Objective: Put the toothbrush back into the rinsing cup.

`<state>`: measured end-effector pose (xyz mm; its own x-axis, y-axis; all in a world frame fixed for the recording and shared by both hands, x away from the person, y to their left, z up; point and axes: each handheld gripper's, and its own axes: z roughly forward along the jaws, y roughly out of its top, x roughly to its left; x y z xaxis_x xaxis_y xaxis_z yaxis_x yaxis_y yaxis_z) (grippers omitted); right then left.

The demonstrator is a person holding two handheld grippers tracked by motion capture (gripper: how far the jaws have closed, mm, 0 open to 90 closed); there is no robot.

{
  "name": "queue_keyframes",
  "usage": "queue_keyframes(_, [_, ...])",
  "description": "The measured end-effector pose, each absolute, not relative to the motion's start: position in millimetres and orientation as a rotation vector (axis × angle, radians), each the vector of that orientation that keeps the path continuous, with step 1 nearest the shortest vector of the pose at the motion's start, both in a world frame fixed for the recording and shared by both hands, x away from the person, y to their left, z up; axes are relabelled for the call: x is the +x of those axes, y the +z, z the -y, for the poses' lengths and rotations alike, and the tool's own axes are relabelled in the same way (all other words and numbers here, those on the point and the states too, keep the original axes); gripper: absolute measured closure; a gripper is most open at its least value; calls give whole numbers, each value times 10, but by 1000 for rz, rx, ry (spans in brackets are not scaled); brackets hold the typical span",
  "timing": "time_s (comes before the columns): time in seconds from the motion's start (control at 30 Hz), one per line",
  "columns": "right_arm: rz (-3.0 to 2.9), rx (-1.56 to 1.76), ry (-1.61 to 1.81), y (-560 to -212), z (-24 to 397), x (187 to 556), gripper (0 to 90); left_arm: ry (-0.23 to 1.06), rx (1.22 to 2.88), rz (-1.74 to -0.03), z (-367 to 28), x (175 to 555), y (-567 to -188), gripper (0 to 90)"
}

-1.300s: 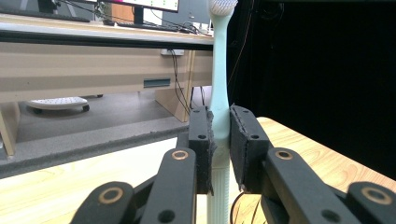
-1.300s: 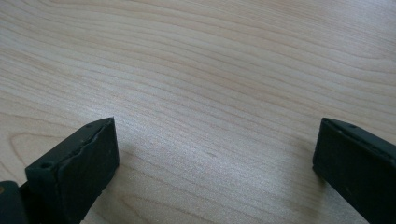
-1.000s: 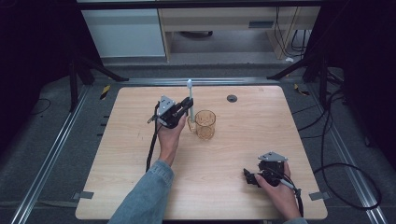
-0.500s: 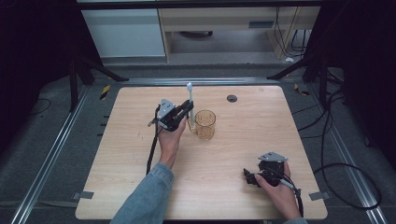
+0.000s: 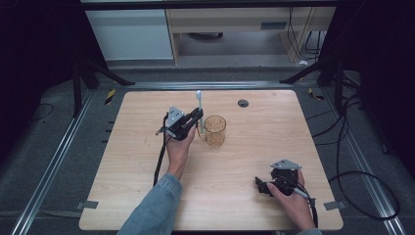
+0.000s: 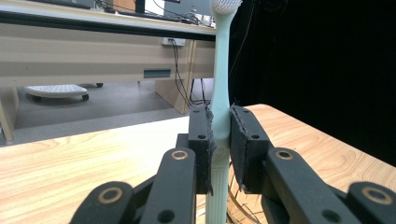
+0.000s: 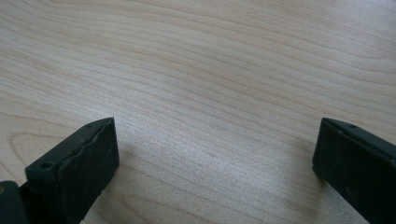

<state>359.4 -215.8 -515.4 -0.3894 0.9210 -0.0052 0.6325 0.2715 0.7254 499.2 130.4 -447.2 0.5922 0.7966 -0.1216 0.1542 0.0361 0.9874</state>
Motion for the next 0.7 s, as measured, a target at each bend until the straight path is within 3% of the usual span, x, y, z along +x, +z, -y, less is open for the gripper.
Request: queue_keyframes(0.7, [-2119, 1404, 906, -5154, 2158, 3594, 7, 586, 1490, -866, -1309, 4930, -4557, 779])
